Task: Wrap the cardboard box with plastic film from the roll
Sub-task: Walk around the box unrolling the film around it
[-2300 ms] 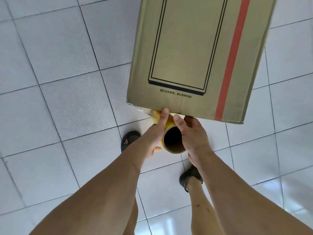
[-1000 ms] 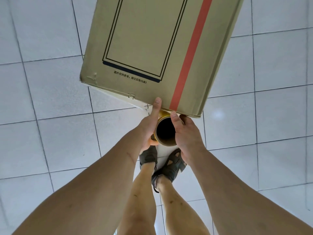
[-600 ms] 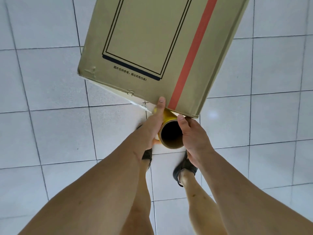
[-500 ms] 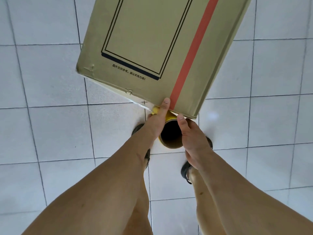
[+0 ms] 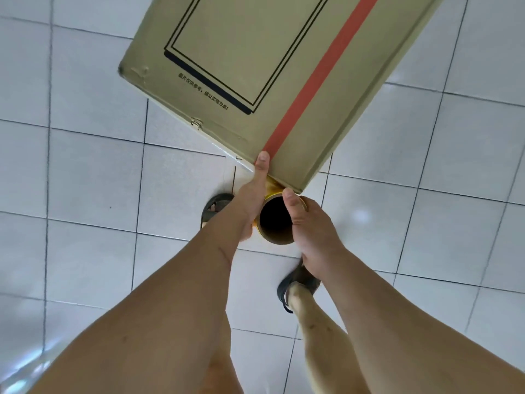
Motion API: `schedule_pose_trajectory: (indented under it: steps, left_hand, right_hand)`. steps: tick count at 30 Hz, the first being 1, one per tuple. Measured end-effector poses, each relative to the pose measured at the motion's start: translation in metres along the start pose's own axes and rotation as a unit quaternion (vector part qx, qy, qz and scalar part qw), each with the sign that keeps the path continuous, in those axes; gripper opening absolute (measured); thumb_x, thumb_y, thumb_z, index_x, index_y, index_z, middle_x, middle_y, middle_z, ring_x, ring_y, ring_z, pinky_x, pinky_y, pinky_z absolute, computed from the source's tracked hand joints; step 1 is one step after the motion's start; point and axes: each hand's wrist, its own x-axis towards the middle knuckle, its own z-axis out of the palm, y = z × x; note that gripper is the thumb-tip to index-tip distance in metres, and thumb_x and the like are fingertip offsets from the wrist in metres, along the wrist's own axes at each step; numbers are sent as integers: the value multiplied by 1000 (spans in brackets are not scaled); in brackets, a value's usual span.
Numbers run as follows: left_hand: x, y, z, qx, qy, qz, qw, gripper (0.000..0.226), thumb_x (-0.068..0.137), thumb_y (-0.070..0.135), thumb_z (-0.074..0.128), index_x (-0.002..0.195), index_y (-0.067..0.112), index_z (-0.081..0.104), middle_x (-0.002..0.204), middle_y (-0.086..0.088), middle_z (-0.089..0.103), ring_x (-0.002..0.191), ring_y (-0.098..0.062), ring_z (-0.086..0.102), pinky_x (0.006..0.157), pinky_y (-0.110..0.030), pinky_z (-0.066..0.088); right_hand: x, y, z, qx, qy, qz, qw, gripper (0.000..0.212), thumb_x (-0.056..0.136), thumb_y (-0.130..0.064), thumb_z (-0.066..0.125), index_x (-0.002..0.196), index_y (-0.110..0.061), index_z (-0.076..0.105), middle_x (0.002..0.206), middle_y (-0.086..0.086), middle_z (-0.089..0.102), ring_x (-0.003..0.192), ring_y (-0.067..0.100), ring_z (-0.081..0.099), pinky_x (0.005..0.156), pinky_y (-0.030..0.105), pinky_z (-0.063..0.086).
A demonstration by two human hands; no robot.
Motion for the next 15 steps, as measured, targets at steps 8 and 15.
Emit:
schedule_pose_trajectory:
  steps: [8,15]
  left_hand:
    - [-25,5,28,-3,7,-1,1000,84,96,92,28,115,16,59,141,-14,69,135,-34,64,126,-51,44]
    - [-17,-3,32,-39,-27,-34,998,102,82,105,31,117,15,62,120,-13,71,121,-33,67,119,-56,52]
  right_hand:
    - [3,9,-20,-33,-5,1,999,79,84,-73,56,146,-25,47,143,-2,54,128,21,52,102,35,44]
    - [3,5,-42,-62,-15,-22,998,68,84,-62,67,142,-31,49,128,-7,56,114,16,54,93,31,48]
